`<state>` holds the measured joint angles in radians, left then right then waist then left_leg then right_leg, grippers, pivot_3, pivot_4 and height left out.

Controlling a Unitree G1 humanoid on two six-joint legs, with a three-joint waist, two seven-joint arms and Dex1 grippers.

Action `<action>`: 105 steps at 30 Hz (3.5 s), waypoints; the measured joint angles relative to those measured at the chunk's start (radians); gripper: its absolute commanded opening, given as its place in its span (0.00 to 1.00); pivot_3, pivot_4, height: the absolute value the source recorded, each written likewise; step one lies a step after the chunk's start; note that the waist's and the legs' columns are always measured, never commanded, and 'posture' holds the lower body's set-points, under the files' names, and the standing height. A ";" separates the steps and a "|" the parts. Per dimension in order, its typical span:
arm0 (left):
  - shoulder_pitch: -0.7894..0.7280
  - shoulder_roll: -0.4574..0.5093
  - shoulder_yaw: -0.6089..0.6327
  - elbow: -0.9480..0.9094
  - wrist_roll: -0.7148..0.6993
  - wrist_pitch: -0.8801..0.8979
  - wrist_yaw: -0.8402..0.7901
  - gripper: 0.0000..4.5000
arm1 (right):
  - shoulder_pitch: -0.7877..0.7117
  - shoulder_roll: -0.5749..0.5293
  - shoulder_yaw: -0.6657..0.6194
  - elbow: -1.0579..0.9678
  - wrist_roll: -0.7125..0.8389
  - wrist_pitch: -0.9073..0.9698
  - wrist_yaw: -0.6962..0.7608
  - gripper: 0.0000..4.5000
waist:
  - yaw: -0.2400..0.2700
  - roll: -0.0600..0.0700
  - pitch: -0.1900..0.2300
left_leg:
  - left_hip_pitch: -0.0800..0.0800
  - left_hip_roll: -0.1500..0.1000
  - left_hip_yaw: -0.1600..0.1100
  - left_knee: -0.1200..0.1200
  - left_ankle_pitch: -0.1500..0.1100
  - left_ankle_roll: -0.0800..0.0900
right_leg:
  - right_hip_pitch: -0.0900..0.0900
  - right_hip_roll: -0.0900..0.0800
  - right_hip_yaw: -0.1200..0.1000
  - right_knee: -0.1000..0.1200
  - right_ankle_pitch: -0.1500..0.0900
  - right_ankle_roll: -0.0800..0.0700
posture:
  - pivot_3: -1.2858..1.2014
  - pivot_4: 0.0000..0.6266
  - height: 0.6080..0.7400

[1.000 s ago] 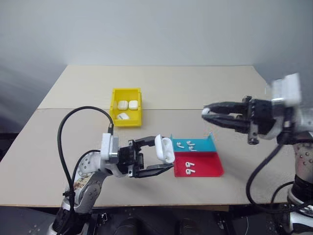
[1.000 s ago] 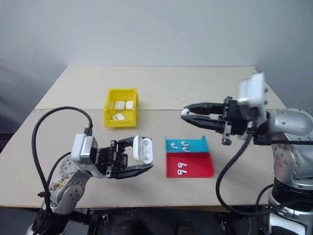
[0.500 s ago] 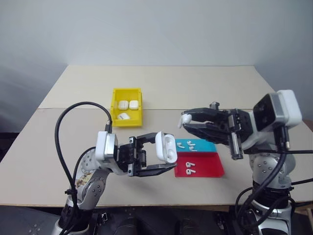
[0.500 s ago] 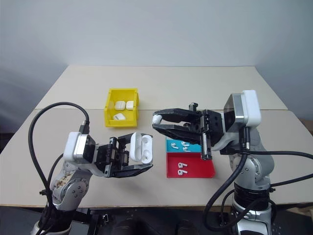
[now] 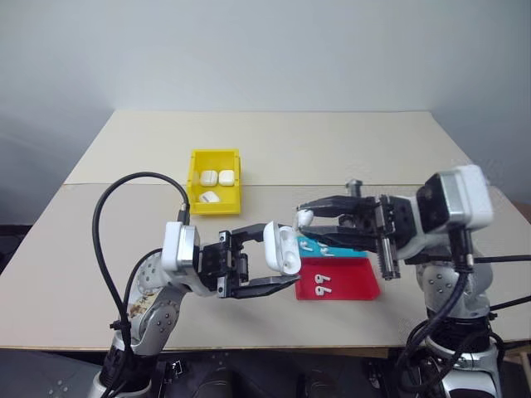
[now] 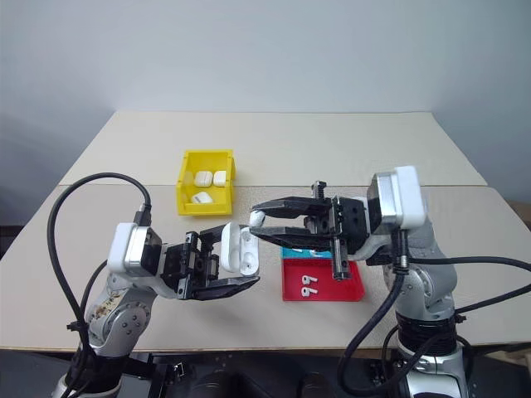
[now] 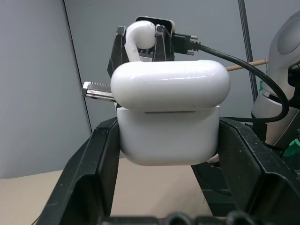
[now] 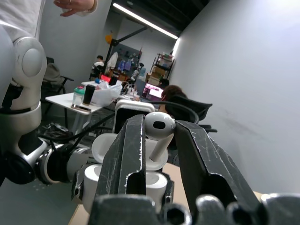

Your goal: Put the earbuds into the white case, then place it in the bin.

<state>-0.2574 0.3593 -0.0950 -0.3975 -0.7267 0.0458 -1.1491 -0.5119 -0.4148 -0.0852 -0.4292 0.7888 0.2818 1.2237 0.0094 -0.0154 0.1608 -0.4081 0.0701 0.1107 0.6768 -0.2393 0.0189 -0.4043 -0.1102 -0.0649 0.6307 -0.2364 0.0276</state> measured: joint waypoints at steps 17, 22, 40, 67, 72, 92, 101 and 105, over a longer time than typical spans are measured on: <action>0.000 0.000 -0.003 0.000 0.001 0.001 0.002 0.62 | 0.008 -0.001 0.054 0.040 -0.044 -0.057 -0.005 0.25 | 0.000 0.000 0.000 | 0.000 0.000 0.000 0.000 0.000 0.000 | 0.000 0.000 0.000 0.000 0.000 0.000 | 0.52 0.24 1.00; 0.000 0.002 -0.004 0.000 0.010 0.003 0.009 0.62 | 0.008 -0.005 0.069 0.046 -0.059 -0.065 -0.004 0.25 | 0.001 0.000 0.000 | 0.000 0.000 0.000 0.000 0.000 0.000 | 0.000 0.000 0.000 0.000 0.000 0.000 | 0.52 0.24 1.00; 0.037 0.036 0.012 0.031 0.052 -0.014 0.009 0.62 | 0.005 -0.094 0.055 0.061 -0.052 -0.087 0.024 0.51 | 0.001 0.000 0.000 | 0.000 0.000 0.000 0.000 0.000 0.000 | 0.000 0.000 0.000 0.000 0.000 0.000 | 0.52 0.24 1.00; 0.254 0.115 0.092 0.167 0.216 -0.223 -0.040 0.62 | -0.569 -0.257 0.654 0.812 -1.010 -0.191 0.216 0.51 | -0.020 0.001 0.000 | -0.014 0.001 0.004 0.000 0.001 -0.002 | -0.018 0.000 0.001 0.004 0.000 -0.002 | 0.52 0.24 1.00; 0.265 0.107 0.079 0.161 0.222 -0.224 -0.028 0.62 | -0.566 -0.228 0.664 0.858 -1.084 -0.192 0.170 0.51 | -0.021 0.001 0.000 | -0.013 0.001 0.004 0.000 0.002 -0.003 | -0.018 0.000 0.001 0.005 0.000 -0.002 | 0.52 0.24 1.00; 0.262 0.107 0.069 0.150 0.234 -0.223 -0.012 0.62 | -0.529 -0.189 0.665 0.896 -1.142 -0.195 0.134 0.51 | -0.022 0.001 0.000 | -0.013 0.001 0.004 0.000 0.002 -0.003 | -0.018 0.000 0.001 0.007 0.000 -0.002 | 0.52 0.24 1.00; 0.261 0.108 0.057 0.135 0.240 -0.222 0.002 0.62 | -0.529 -0.182 0.664 0.922 -1.158 -0.209 0.120 0.51 | -0.022 0.001 0.000 | -0.013 0.001 0.004 0.000 0.002 -0.004 | -0.018 0.000 0.001 0.008 0.000 -0.002 | 0.52 0.24 1.00; 0.261 0.112 0.055 0.131 0.240 -0.219 0.008 0.62 | -0.529 -0.183 0.664 0.924 -1.160 -0.217 0.124 0.32 | -0.022 0.001 0.000 | -0.012 0.001 0.004 0.000 0.003 -0.004 | -0.018 0.000 0.001 0.008 0.000 -0.002 | 0.52 0.24 1.00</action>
<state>0.0038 0.4709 -0.0397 -0.2664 -0.4867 -0.1730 -1.1415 -1.0407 -0.5973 0.5791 0.4947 -0.3711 0.0650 1.3475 -0.0123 -0.0140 0.1607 -0.4206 0.0714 0.1150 0.6768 -0.2368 0.0151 -0.4224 -0.1105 -0.0635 0.6387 -0.2364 0.0255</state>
